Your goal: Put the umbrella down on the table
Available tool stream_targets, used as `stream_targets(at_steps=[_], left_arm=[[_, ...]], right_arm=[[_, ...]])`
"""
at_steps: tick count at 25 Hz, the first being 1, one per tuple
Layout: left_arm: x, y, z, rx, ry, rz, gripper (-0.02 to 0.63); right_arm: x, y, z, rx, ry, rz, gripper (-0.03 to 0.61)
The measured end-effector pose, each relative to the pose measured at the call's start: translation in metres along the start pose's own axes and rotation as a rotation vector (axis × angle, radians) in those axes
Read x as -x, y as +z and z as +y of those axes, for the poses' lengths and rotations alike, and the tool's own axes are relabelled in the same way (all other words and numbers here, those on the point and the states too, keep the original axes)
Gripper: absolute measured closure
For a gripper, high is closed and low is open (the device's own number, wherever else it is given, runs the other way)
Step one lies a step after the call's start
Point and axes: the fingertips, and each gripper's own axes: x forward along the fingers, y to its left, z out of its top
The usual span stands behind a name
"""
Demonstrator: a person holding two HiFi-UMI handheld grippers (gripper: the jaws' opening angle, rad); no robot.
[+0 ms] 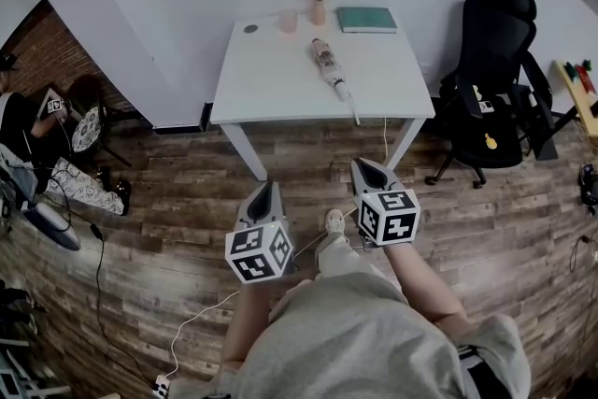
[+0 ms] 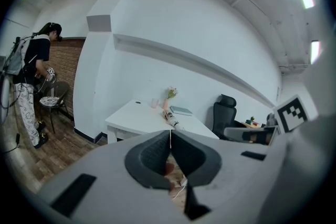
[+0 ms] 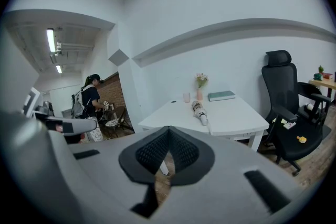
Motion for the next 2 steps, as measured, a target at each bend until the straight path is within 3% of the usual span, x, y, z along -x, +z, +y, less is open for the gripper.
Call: stream_targets(at_steps=[2], left_arm=[[-0.0009, -0.0001, -0.0006, -0.001, -0.001, 0.001, 0.605]], right_arm=[[0.0000, 0.0005, -0.0006, 0.000, 0.000, -0.001, 0.578]])
